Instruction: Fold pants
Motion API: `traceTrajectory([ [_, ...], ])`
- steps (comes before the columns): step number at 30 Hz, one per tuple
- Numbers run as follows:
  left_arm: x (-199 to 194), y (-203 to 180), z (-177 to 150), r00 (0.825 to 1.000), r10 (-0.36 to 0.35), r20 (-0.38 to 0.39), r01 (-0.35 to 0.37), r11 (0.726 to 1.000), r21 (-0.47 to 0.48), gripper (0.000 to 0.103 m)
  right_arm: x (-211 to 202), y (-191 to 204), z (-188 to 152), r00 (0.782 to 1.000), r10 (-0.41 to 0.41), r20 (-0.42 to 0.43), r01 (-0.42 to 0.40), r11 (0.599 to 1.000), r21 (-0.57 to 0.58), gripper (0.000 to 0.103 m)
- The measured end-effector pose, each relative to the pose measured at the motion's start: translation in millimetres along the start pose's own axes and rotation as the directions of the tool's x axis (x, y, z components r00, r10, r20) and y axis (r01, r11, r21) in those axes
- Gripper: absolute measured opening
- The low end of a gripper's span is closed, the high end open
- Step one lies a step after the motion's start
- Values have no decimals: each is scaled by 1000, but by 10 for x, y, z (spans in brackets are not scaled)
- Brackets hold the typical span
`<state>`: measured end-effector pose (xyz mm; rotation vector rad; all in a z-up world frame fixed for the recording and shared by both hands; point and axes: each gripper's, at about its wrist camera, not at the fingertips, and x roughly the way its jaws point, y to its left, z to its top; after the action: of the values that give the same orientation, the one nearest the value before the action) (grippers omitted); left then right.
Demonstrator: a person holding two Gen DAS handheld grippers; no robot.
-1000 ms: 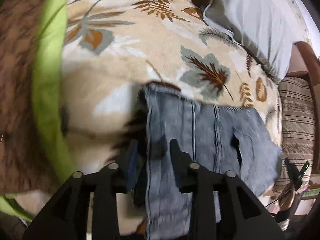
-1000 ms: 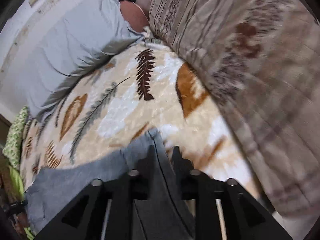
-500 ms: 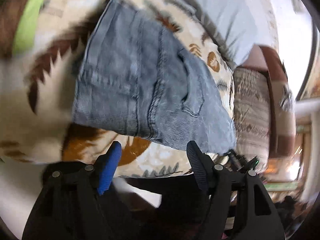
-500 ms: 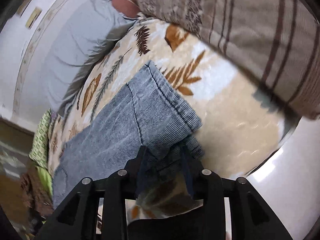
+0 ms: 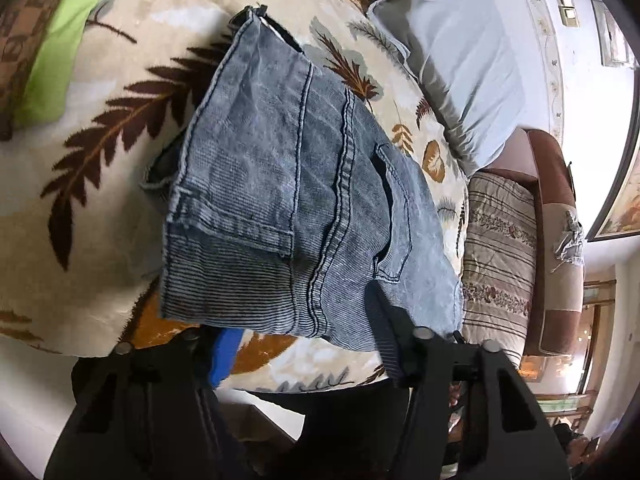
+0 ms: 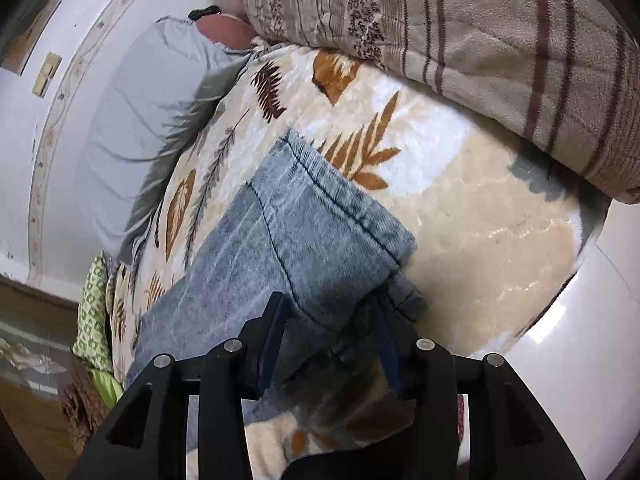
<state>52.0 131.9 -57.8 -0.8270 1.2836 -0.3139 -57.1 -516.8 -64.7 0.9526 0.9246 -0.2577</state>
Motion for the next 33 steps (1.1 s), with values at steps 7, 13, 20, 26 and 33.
traceTrajectory([
  [7,-134,-118,220,998,64,8,-64,997,39,9,1,149,44,999,-47,22,47,999,-1,10],
  [13,-318,-201,290,987,113,111,-124,988,97,7,-289,236,-39,995,86,55,-85,996,-7,9],
  [20,17,183,237,982,184,52,-186,982,27,9,51,-176,-195,1000,18,4,-18,999,50,9],
  [26,-154,174,141,973,219,67,-224,973,64,28,-96,-137,-170,1000,0,8,0,1000,12,15],
  [33,-599,62,-89,946,282,158,-307,939,159,32,-584,-236,-111,992,-40,116,45,998,-42,16],
])
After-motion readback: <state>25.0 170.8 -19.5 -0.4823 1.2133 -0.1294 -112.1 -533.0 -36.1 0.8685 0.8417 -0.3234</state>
